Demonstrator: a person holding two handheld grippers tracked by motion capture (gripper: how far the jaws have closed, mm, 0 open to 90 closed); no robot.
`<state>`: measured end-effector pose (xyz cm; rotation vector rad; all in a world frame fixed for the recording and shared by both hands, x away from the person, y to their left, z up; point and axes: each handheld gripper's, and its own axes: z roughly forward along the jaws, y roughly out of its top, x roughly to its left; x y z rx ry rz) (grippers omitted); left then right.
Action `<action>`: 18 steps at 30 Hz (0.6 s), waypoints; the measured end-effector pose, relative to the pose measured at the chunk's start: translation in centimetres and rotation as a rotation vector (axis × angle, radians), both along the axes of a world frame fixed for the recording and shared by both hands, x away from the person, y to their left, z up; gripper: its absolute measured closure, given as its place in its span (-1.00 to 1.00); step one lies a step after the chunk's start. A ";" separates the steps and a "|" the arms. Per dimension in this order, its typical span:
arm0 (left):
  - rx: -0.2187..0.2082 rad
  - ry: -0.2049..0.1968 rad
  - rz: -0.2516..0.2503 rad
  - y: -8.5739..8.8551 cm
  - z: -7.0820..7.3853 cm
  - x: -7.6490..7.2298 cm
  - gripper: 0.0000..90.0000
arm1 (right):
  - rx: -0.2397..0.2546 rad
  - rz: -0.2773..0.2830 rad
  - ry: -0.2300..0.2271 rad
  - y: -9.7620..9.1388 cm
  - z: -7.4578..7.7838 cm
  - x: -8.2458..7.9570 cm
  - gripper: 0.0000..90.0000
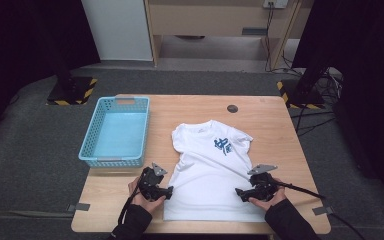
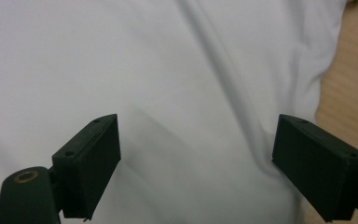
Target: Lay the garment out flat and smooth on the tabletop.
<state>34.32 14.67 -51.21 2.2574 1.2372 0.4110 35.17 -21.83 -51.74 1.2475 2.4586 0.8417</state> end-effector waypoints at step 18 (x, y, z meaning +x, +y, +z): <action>-0.043 -0.053 -0.021 -0.8 -1.0 1.6 -0.48 | 0.157 -0.142 -0.220 -1.6 3.6 11.9 -0.50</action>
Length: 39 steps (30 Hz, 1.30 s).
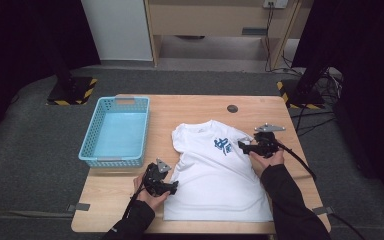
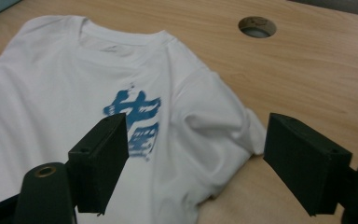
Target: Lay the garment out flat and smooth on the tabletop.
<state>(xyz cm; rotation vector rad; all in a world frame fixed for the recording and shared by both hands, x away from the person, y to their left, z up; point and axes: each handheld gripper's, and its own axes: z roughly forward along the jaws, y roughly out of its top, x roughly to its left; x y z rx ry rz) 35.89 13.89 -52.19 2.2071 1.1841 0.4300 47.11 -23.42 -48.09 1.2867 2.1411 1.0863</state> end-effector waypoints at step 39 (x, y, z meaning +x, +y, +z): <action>-0.078 -0.104 0.028 0.6 -1.3 -1.0 -0.63 | -0.126 -0.152 0.085 0.4 -2.0 10.5 0.97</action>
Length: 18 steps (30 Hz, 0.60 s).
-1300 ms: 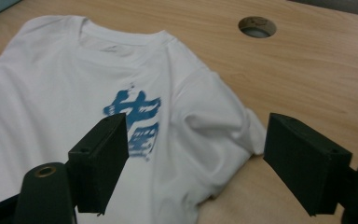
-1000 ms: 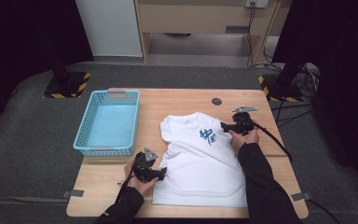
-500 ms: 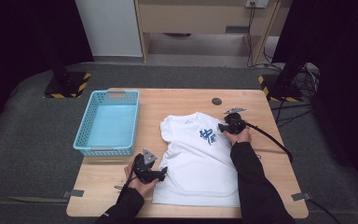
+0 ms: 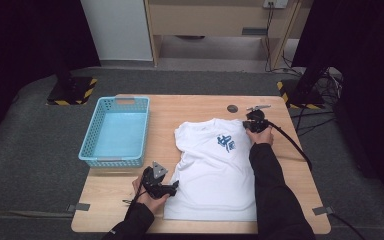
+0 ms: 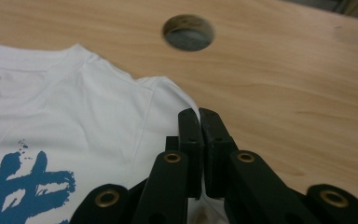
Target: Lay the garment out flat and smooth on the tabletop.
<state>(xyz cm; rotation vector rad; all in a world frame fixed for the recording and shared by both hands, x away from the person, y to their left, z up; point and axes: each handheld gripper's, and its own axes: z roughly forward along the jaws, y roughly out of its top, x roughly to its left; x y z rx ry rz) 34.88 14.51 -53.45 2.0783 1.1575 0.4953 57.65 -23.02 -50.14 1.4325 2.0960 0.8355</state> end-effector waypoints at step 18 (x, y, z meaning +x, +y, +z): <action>0.002 0.007 0.013 0.0 0.1 -0.3 -0.64 | 0.091 -0.062 -0.100 -4.5 1.5 -2.5 -0.07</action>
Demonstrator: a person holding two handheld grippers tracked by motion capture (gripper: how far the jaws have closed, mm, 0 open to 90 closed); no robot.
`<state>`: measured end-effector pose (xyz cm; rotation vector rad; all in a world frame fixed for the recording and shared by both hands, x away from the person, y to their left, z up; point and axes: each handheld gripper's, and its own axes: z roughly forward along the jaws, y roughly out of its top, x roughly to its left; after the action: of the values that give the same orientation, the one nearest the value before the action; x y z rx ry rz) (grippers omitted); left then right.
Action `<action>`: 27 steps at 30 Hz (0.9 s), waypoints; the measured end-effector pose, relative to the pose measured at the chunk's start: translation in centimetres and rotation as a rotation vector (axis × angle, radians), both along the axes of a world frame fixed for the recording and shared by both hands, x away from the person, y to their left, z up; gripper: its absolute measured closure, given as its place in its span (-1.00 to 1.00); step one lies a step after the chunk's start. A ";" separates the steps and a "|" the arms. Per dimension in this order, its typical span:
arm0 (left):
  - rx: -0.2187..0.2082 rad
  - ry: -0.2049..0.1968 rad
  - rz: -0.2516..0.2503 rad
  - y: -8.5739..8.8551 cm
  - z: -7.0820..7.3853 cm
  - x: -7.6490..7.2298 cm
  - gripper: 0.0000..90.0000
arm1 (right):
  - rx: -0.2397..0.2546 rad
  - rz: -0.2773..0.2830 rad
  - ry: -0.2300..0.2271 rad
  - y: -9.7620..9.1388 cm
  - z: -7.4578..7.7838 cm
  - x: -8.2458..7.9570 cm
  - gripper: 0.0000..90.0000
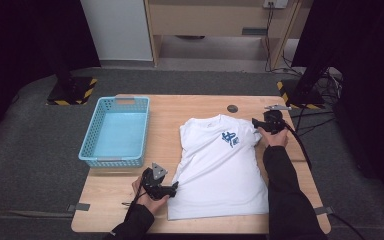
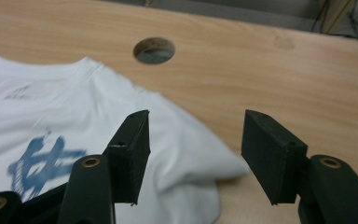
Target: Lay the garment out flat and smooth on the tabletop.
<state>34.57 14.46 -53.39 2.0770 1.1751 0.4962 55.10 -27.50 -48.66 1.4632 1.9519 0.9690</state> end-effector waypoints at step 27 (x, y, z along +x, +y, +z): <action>0.004 0.005 0.014 -0.1 0.0 -0.1 -0.65 | -0.223 -0.146 0.119 -3.8 -2.9 -3.8 -0.16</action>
<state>34.47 14.37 -53.35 2.0759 1.1931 0.5000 51.26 -31.33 -51.57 1.5384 1.9331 0.5925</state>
